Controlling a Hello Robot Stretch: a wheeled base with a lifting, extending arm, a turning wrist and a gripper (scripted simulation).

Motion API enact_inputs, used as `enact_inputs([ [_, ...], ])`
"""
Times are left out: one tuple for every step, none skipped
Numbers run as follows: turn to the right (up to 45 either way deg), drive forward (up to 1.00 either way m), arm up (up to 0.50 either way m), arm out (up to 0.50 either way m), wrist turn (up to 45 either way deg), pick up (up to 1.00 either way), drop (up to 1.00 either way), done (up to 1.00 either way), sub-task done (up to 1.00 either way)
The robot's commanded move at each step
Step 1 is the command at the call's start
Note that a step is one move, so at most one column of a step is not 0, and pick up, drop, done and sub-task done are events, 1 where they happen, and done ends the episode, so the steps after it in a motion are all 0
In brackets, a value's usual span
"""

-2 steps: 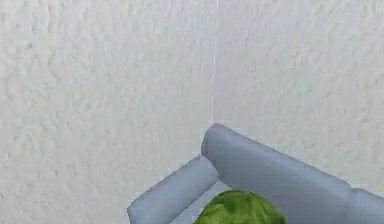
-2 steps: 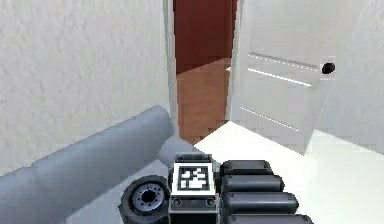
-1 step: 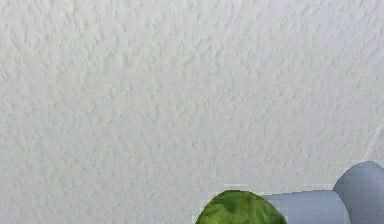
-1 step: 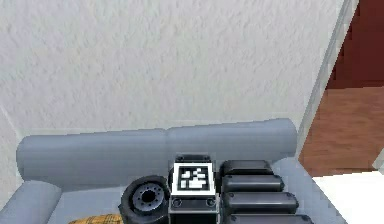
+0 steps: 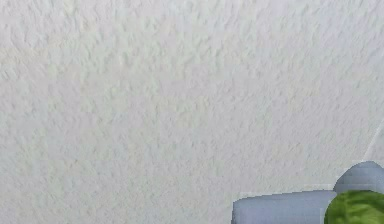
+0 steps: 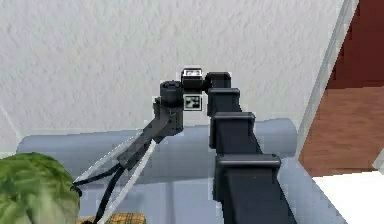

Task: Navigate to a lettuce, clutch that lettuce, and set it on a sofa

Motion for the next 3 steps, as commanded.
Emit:
enact_inputs([
  [0.0,0.00,0.00,0.00,45.0,0.00,0.00,0.00,0.00],
  [0.0,0.00,0.00,0.00,45.0,0.00,0.00,0.00,0.00],
  [0.0,0.00,0.00,0.00,36.0,0.00,0.00,0.00,0.00],
])
